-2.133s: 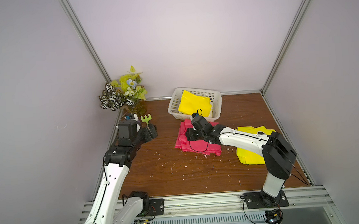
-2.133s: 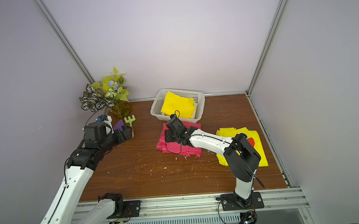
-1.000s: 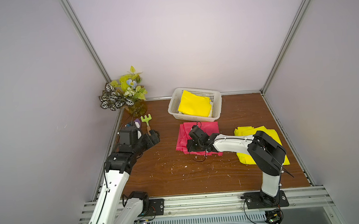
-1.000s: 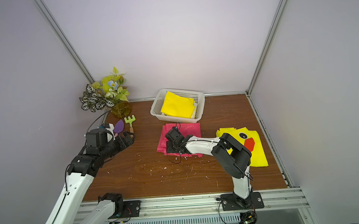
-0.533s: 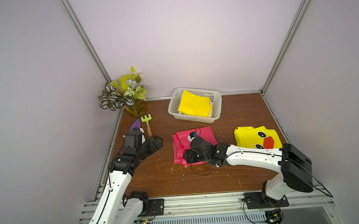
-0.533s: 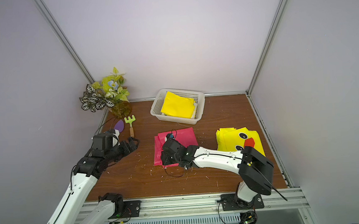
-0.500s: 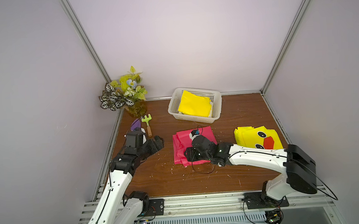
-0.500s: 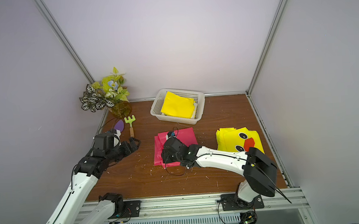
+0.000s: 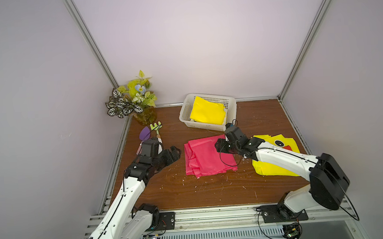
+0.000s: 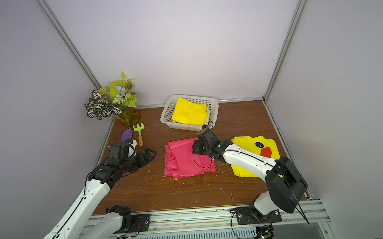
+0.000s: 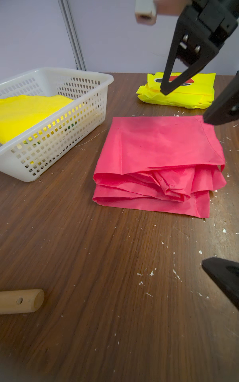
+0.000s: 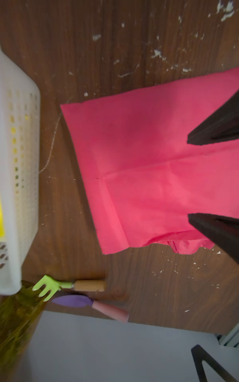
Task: Put the folded raincoat in the basket
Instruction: Adjust the raincoat at the center of the board.
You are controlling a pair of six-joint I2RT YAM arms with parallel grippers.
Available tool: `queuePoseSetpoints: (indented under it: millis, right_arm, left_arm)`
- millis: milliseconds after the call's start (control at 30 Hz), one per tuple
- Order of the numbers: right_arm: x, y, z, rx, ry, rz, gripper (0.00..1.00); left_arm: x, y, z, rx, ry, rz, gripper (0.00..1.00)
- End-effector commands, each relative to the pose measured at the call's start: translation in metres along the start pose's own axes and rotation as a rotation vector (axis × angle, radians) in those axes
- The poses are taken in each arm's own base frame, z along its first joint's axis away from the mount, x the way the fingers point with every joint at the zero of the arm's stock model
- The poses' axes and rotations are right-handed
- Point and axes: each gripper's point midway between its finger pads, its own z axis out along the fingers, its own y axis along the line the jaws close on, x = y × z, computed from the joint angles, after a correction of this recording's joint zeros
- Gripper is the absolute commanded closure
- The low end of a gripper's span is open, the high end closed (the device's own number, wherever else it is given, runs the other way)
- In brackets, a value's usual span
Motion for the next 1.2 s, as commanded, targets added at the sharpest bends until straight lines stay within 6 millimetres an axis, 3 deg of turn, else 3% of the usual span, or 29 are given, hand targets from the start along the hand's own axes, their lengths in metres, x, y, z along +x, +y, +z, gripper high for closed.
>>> queuePoseSetpoints:
  millis: [0,133,300,500,633,733,933,1167]
  right_arm:
    - [0.001,0.022,0.010,-0.060,0.035,-0.026,0.41]
    - [0.021,0.021,0.031,-0.047,0.090,-0.035,0.41]
    - [0.061,0.015,0.046,-0.014,0.189,-0.062,0.41]
    - [0.103,0.011,0.037,0.005,0.234,-0.072,0.40]
    - [0.118,0.014,0.020,-0.032,0.222,-0.045,0.40]
    - [0.112,0.018,0.008,-0.053,0.189,-0.047,0.39]
    - [0.070,0.023,-0.022,-0.035,0.097,-0.064,0.31]
    - [0.029,-0.017,-0.032,0.027,0.080,-0.020,0.24]
  left_arm:
    - [0.008,-0.001,0.002,0.029,0.018,-0.004,0.00]
    - [0.012,0.000,-0.002,0.040,0.010,-0.007,0.01]
    - [0.023,0.003,-0.005,0.064,0.011,-0.027,0.01]
    - [0.028,0.005,-0.003,0.065,0.026,-0.031,0.00]
    - [0.028,0.006,0.002,0.051,0.044,-0.025,0.01]
    - [0.028,0.007,0.005,0.036,0.055,-0.015,0.01]
    - [0.025,0.006,0.012,0.027,0.063,0.001,0.00]
    - [0.013,-0.004,0.012,0.036,0.041,0.056,0.01]
